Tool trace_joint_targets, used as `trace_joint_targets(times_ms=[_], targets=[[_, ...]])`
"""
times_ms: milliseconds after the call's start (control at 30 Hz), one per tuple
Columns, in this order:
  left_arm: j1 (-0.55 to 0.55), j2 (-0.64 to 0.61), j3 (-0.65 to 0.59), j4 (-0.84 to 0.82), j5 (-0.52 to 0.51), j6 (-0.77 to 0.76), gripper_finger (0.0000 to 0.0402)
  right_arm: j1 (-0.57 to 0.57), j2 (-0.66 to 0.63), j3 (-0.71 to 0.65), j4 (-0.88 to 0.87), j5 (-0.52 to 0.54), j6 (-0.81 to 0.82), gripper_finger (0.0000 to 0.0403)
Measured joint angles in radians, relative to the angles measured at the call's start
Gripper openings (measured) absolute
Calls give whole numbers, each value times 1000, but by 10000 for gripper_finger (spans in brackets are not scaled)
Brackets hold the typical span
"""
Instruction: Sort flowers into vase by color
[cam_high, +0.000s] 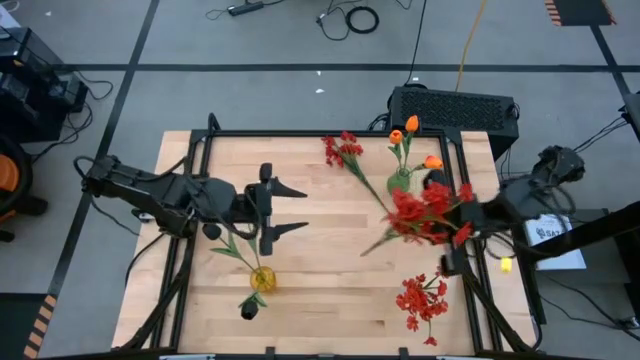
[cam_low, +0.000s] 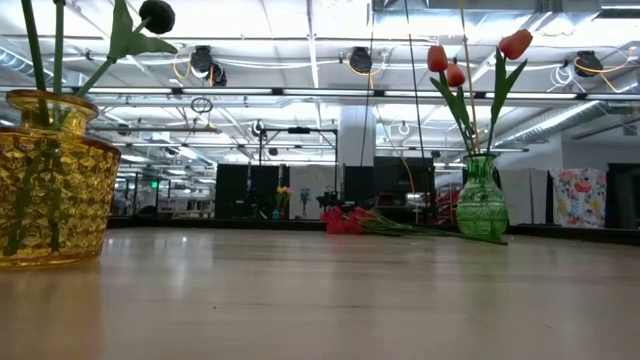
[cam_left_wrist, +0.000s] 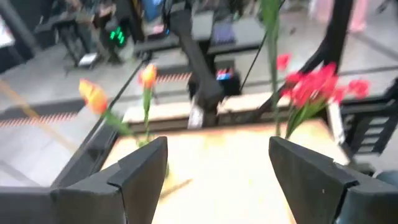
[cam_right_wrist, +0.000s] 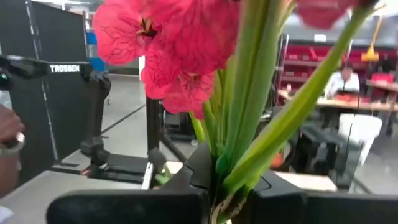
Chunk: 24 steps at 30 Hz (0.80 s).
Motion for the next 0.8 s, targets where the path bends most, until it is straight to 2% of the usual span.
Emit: trace_joint_targets(times_ms=[133,300,467,567,800], targets=[[3,7,-49,-16,-22,-13,287,90,-64,0,-112,142,99,16],[4,11,-103,49,-55,-14,287,182,-111,0,-229,339,196,16],[4,11,-153,128,-58,-12,287,247,-154,1,-293,487,241,16],[4,11,-161,162,-59,16,287,264,-166,1,-374,518,299,16],[4,10,-162,248,-57,44,287,286,-173,1,-607,517,568,16]])
